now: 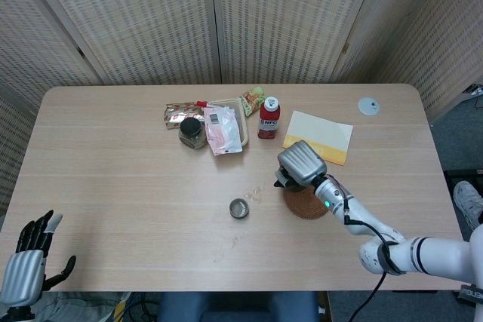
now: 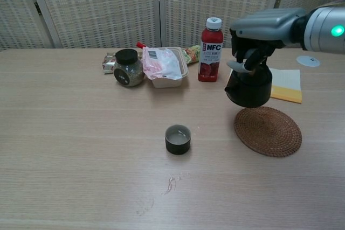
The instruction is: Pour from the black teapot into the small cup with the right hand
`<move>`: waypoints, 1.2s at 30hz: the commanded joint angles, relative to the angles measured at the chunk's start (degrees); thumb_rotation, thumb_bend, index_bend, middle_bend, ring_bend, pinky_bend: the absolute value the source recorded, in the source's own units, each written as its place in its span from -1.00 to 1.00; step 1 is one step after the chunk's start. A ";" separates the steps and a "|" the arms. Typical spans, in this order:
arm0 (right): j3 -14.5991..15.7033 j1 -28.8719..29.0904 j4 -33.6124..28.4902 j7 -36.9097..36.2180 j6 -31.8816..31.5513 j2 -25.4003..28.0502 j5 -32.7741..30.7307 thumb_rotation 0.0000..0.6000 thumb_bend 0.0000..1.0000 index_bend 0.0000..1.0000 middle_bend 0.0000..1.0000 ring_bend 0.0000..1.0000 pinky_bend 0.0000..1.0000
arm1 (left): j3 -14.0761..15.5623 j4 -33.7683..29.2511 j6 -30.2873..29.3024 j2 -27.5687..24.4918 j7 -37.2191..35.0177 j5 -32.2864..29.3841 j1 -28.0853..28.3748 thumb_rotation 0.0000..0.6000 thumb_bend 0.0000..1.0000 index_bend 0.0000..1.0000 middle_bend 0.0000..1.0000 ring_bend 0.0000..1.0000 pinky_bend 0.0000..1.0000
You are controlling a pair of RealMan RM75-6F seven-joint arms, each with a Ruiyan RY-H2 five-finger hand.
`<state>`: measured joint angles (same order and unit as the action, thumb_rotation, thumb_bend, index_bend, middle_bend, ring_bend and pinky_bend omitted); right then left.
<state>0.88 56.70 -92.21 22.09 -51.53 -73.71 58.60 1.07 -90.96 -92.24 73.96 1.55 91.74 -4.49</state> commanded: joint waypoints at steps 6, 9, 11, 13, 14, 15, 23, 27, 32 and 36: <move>1.15 -4.38 4.34 -4.56 1.15 -0.32 3.25 0.35 0.00 1.00 1.00 0.97 0.12 | 0.39 0.06 0.79 0.42 0.21 0.05 0.43 1.00 -0.35 -1.00 -1.00 -1.00 -1.00; 1.22 -5.33 6.01 -5.40 1.87 -1.13 4.02 0.37 -0.03 1.00 1.00 0.97 0.12 | 0.40 0.08 0.92 0.57 0.32 0.01 0.57 1.00 -0.35 -1.00 -1.00 -1.00 -1.00; 1.08 -5.97 7.03 -6.19 2.29 -1.78 4.47 0.39 -0.07 1.00 1.00 0.97 0.12 | 0.43 0.07 0.96 0.57 0.33 0.00 0.64 1.00 -0.35 -1.00 -1.00 -1.00 -1.00; 0.96 -6.63 8.17 -7.00 2.57 -2.50 5.07 0.39 -0.09 1.00 1.00 0.97 0.12 | 0.50 0.06 1.06 0.55 0.34 -0.10 0.67 1.00 -0.35 -1.00 -1.00 -1.00 -1.00; 0.92 -6.91 8.66 -7.34 2.68 -2.81 5.31 0.39 -0.11 1.00 1.00 0.97 0.12 | 0.53 0.04 1.08 0.54 0.33 -0.13 0.67 1.00 -0.35 -1.00 -1.00 -1.00 -1.00; 0.85 -7.28 9.24 -7.86 2.89 -3.18 5.60 0.39 -0.12 1.00 1.00 0.97 0.12 | 0.58 0.05 1.12 0.53 0.33 -0.19 0.67 1.00 -0.35 -1.00 -1.00 -1.00 -1.00; 0.41 -9.09 12.34 -9.77 3.81 -5.19 7.62 0.39 -0.16 1.00 1.00 0.97 0.12 | 0.73 -0.08 1.38 0.61 0.45 -0.04 0.99 1.00 -0.35 -1.00 -1.00 -1.00 -1.00; 0.28 -9.71 13.07 -10.31 4.22 -5.89 8.86 0.39 -0.17 1.00 1.00 0.97 0.12 | 0.80 -0.16 1.43 0.75 0.65 0.02 1.09 1.00 -0.35 -1.00 -1.00 -1.00 -1.00; -0.04 -10.40 13.53 -10.90 4.83 -6.35 9.83 0.39 -0.22 1.00 1.00 0.97 0.07 | 0.84 -0.29 1.22 0.73 0.79 0.19 1.15 1.00 -0.35 -1.00 -1.00 -1.00 -1.00; -0.25 -10.80 13.49 -11.29 5.50 -6.43 10.50 0.39 -0.22 1.00 1.00 0.97 -0.26 | 0.94 -0.37 1.22 0.71 0.85 0.20 1.17 1.00 -0.35 -1.00 -1.00 -1.00 -1.00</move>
<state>0.69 45.99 -78.73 10.85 -46.12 -80.10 68.95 2.01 -91.32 -91.02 74.67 2.40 91.94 -3.32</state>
